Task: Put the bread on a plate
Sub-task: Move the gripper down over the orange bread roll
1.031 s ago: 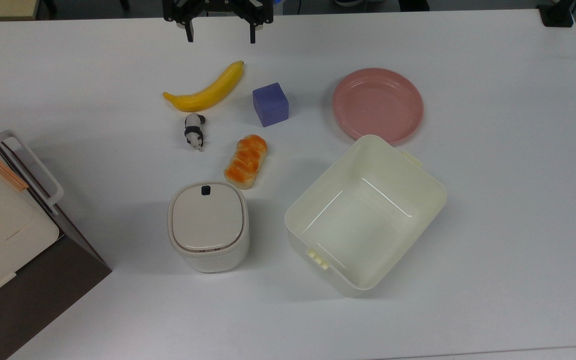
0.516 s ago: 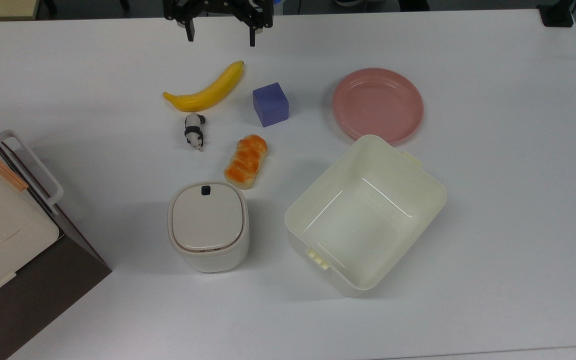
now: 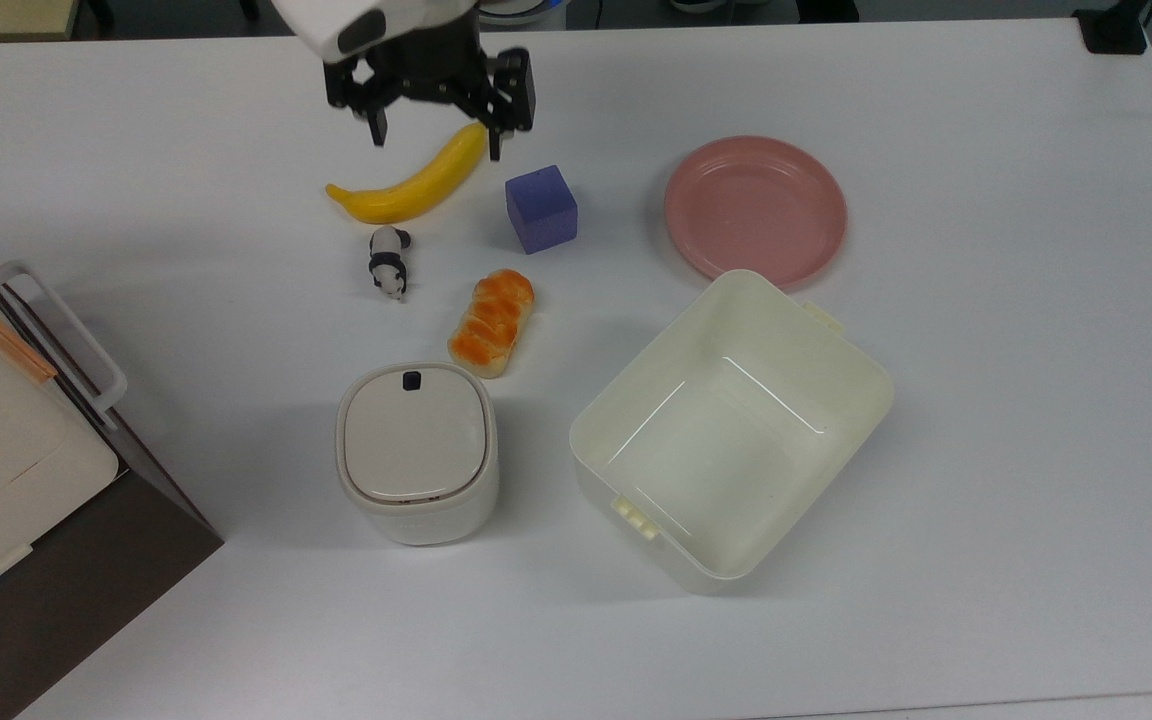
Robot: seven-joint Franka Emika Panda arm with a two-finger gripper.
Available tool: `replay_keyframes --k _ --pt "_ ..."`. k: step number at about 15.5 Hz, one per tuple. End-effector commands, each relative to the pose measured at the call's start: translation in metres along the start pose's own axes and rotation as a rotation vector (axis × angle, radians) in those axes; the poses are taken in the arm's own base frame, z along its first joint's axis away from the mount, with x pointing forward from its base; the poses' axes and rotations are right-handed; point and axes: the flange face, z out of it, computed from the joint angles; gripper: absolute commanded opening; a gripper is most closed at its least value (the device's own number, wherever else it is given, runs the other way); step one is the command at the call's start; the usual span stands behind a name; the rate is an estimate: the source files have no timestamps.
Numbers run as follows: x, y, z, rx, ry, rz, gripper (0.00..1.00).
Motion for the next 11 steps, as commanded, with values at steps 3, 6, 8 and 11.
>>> replay_keyframes --k 3,6,8,11 --pt "0.001 0.007 0.069 0.07 0.072 0.059 1.0" --pt "0.007 0.003 0.103 0.101 0.053 0.086 1.0" --pt "0.013 0.0 0.128 0.105 0.055 0.095 1.0" --pt "0.019 -0.008 0.154 0.103 0.032 0.121 1.0"
